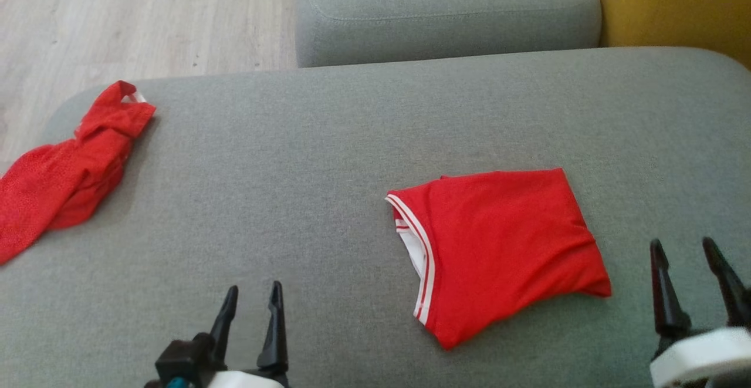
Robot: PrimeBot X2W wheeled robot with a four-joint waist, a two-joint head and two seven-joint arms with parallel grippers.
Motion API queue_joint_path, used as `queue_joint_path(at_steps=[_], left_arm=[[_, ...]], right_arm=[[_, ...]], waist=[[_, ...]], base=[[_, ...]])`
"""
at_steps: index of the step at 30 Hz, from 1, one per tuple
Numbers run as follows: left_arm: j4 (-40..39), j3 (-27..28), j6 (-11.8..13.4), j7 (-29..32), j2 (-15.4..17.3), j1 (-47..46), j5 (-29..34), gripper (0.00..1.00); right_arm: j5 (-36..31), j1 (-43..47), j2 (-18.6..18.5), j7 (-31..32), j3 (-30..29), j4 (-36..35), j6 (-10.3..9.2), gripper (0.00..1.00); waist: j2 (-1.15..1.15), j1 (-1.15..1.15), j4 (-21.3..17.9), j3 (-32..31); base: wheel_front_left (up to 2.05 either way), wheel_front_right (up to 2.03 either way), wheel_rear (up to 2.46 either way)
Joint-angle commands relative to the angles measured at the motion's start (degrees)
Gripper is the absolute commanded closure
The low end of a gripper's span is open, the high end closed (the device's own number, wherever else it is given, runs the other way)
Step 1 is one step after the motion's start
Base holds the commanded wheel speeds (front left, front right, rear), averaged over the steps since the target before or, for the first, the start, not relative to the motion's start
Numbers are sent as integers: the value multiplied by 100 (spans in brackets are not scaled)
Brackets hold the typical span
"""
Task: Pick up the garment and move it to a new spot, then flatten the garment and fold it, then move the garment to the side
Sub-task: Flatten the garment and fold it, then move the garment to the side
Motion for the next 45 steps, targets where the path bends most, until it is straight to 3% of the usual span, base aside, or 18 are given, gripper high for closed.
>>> queue_joint_path(at_steps=[1, 5, 10, 21, 35, 39, 45], left_arm=[[-196, 259, -40, -71, -42, -180, 88, 0], [-164, 369, -103, -71, -42, -120, 278, 0], [-62, 480, -198, -71, -42, -112, 420, 0], [60, 676, -188, -71, -42, -1, 570, 0], [98, 721, -175, -71, -42, 66, 609, 0], [73, 723, -158, -71, -42, 61, 602, 0], [69, 595, -151, -71, -42, -88, 604, 0]], right_arm=[[-183, -82, 5, -388, 48, -25, 39, 0], [-447, -39, 260, -1437, -71, 671, 39, 0], [-649, -126, 300, -1967, 117, 1472, 39, 0], [-675, -440, 301, -2178, 310, 2068, 39, 0], [-606, -587, 283, -2189, 466, 2060, 39, 0], [47, -997, 52, -1493, 723, 1897, 39, 0], [1210, -1942, -449, 797, 514, 1836, 39, 0]], waist=[[0, 0, 21, -12], [0, 0, 54, -58], [0, 0, 80, -89], [0, 0, 211, -128], [0, 0, 286, -163], [0, 0, 233, -90], [0, 0, 253, 208]], base=[[0, 0, 0], [0, 0, 0], [0, 0, 0], [0, 0, 0], [0, 0, 0], [0, 0, 0], [0, 0, 0]])
